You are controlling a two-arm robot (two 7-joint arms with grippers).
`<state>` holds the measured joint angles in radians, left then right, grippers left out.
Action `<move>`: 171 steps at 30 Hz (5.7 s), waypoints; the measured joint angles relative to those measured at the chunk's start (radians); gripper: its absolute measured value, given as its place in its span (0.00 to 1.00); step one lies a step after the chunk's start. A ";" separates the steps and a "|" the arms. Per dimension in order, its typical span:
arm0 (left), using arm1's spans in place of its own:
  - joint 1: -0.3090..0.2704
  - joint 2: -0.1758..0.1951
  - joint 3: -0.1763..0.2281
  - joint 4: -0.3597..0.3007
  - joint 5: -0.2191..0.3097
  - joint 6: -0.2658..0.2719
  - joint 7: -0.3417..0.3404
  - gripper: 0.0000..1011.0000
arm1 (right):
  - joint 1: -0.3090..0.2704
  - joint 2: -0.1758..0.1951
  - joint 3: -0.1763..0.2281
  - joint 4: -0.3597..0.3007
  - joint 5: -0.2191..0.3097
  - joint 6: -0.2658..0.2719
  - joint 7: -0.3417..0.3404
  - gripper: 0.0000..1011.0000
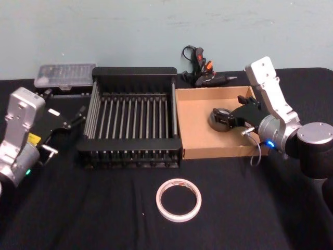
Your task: Pick up the white tape and place it into the black box , Pick up the silver tape and place it into the brown box.
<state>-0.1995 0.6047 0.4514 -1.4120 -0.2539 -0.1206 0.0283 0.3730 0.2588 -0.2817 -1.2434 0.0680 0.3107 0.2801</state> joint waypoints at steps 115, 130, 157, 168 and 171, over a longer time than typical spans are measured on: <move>0.000 0.000 0.000 0.000 0.000 0.000 0.000 0.99 | -0.345 0.197 -0.146 -0.564 0.102 0.304 0.111 0.99; 0.000 0.000 0.000 0.000 0.000 0.000 0.000 0.99 | -0.343 0.183 -0.155 -0.540 0.069 0.299 0.112 0.99; 0.000 0.000 0.000 0.000 0.000 0.000 0.000 0.99 | -0.333 0.154 -0.155 -0.503 0.045 0.306 0.131 0.99; 0.000 0.000 0.000 0.000 0.000 0.000 0.000 0.99 | -0.333 0.148 -0.154 -0.499 0.041 0.308 0.135 0.99; 0.000 0.000 0.000 0.000 0.000 0.000 0.000 0.99 | -0.333 0.148 -0.153 -0.498 0.040 0.309 0.137 0.99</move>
<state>-0.1995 0.6047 0.4514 -1.4120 -0.2539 -0.1205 0.0283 0.0398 0.4064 -0.4351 -1.7411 0.1082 0.6194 0.4167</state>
